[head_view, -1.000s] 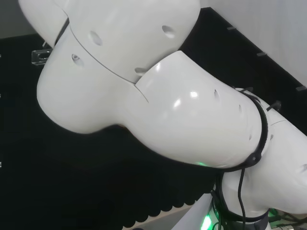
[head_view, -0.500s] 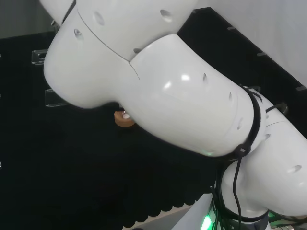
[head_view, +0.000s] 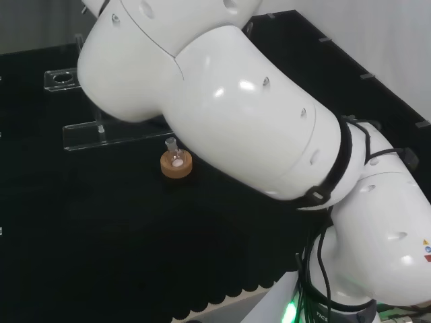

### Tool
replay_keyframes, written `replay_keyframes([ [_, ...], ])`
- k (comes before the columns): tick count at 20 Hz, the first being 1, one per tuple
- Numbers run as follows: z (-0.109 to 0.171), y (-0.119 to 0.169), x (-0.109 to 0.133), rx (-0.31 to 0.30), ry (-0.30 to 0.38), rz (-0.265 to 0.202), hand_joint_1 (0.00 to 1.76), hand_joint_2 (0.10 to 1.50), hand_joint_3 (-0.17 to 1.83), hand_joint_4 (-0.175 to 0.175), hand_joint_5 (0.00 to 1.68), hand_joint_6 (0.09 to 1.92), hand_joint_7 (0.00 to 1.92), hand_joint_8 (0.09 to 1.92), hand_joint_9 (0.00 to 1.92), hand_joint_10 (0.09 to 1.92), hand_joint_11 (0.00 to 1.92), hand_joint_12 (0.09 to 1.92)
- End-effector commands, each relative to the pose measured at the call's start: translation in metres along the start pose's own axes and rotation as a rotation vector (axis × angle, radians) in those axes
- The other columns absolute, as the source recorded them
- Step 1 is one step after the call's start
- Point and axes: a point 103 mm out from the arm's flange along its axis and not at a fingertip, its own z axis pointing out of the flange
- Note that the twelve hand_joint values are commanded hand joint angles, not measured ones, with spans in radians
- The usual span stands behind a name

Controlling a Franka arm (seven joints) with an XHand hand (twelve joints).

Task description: Put the funnel back on the funnel stand.

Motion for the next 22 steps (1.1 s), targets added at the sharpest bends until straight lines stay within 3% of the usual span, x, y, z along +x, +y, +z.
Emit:
replay_keyframes([
  [1, -0.009, 0.036, -0.011, 0.010, 0.004, -0.013, 0.72, 0.74, 0.42, 0.022, 0.70, 0.77, 0.67, 0.64, 1.11, 0.36, 0.69, 1.26],
  [22, 0.017, 0.062, -0.018, 0.048, 0.002, -0.019, 0.72, 0.73, 0.43, 0.021, 0.71, 0.77, 0.67, 0.64, 1.11, 0.37, 0.69, 1.26],
])
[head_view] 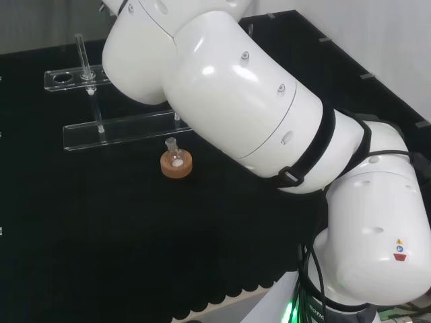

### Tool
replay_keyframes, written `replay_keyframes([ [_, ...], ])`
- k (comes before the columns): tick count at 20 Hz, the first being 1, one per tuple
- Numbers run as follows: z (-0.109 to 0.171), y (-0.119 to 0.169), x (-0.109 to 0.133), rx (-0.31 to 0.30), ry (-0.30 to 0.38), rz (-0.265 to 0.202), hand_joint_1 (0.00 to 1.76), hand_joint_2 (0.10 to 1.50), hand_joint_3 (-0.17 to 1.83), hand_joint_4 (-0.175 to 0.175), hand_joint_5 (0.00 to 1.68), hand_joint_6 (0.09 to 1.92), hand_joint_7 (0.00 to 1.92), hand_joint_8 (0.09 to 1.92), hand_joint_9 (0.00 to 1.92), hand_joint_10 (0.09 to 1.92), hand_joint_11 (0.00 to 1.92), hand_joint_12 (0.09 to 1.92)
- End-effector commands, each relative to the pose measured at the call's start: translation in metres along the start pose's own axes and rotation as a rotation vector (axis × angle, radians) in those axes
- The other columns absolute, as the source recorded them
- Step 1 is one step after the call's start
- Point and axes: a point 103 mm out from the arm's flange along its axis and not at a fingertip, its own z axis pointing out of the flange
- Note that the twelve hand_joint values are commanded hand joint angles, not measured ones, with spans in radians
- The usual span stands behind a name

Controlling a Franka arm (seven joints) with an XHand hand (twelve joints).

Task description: Put the funnel back on the funnel stand.

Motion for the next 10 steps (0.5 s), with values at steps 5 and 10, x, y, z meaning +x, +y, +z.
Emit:
replay_keyframes([
  [5, 0.011, 0.010, 0.001, 0.022, 0.003, -0.004, 0.72, 0.73, 0.43, 0.020, 0.71, 0.77, 0.67, 0.64, 1.11, 0.37, 0.69, 1.26],
  [10, 0.016, 0.016, 0.004, 0.023, 0.005, -0.010, 0.72, 0.73, 0.43, 0.020, 0.71, 0.77, 0.67, 0.64, 1.11, 0.37, 0.69, 1.26],
])
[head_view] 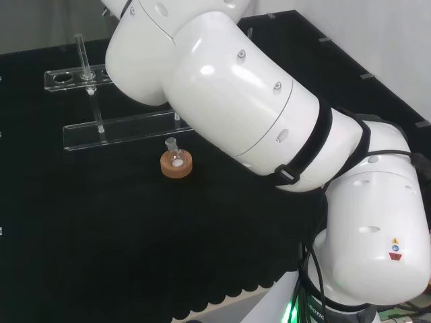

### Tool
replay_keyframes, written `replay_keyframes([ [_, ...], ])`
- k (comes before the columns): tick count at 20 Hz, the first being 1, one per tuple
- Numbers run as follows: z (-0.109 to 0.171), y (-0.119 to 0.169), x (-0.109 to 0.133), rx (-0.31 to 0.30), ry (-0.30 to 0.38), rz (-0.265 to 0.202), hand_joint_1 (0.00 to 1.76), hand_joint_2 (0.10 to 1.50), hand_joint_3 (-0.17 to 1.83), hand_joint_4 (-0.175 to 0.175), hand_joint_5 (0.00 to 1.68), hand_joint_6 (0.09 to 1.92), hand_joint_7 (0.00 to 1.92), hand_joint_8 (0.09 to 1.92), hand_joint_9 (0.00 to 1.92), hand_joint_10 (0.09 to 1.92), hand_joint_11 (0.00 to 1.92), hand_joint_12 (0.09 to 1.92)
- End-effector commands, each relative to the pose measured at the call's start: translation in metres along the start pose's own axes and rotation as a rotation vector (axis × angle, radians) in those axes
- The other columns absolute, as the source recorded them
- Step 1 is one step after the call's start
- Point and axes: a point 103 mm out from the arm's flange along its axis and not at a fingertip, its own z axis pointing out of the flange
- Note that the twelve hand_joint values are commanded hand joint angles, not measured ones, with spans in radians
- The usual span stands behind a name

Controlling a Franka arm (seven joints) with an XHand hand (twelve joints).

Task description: Put the funnel back on the funnel stand.

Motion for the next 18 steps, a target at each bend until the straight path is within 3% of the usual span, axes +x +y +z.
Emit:
replay_keyframes([
  [1, 0.004, 0.007, 0.004, 0.005, 0.008, -0.008, 0.72, 0.73, 0.43, 0.020, 0.71, 0.77, 0.67, 0.64, 1.11, 0.37, 0.69, 1.26],
  [18, 0.018, 0.023, 0.013, 0.036, 0.034, -0.010, 0.71, 0.74, 0.44, 0.017, 0.70, 0.77, 0.67, 0.64, 1.10, 0.37, 0.69, 1.26],
])
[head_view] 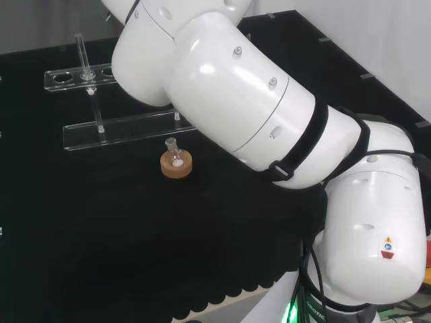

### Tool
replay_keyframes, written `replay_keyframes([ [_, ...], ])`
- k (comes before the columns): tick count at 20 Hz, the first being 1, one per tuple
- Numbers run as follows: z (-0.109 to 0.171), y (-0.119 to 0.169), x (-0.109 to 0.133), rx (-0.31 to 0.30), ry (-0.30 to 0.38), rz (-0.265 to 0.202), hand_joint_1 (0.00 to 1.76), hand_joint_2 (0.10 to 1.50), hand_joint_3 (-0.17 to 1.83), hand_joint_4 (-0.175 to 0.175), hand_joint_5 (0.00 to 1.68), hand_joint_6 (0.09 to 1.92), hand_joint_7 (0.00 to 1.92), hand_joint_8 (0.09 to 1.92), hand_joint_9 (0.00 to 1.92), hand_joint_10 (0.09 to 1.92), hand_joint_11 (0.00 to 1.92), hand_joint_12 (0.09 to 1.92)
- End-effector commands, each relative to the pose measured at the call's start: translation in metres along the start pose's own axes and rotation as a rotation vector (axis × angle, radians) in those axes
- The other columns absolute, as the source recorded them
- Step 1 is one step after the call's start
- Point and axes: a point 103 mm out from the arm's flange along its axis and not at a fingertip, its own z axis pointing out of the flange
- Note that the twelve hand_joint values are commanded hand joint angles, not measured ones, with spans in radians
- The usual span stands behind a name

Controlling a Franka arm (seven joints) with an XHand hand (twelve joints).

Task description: Put the funnel back on the funnel stand.

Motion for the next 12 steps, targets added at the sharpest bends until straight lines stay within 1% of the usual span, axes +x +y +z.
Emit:
replay_keyframes([
  [1, 0.0048, 0.0038, 0.0023, 0.007, 0.011, 0.005, 0.71, 0.74, 0.44, 0.015, 0.70, 0.77, 0.66, 0.64, 1.10, 0.37, 0.69, 1.26],
  [6, 0.0066, 0.0053, 0.0043, 0.011, 0.018, 0.004, 0.70, 0.74, 0.44, 0.004, 0.64, 0.75, 0.65, 0.64, 1.08, 0.36, 0.69, 1.26],
  [8, 0.0070, 0.0057, 0.0054, 0.013, 0.019, 0.005, 0.70, 0.74, 0.44, -0.005, 0.57, 0.73, 0.62, 0.63, 1.06, 0.36, 0.68, 1.25],
  [10, 0.0077, 0.0069, 0.0076, 0.028, 0.017, 0.011, 0.69, 0.74, 0.44, -0.012, 0.47, 0.68, 0.58, 0.65, 1.03, 0.37, 0.67, 1.26],
  [12, 0.0088, 0.0083, 0.0095, 0.036, 0.018, 0.011, 0.68, 0.74, 0.44, -0.018, 0.41, 0.60, 0.54, 0.68, 0.99, 0.40, 0.66, 1.27],
])
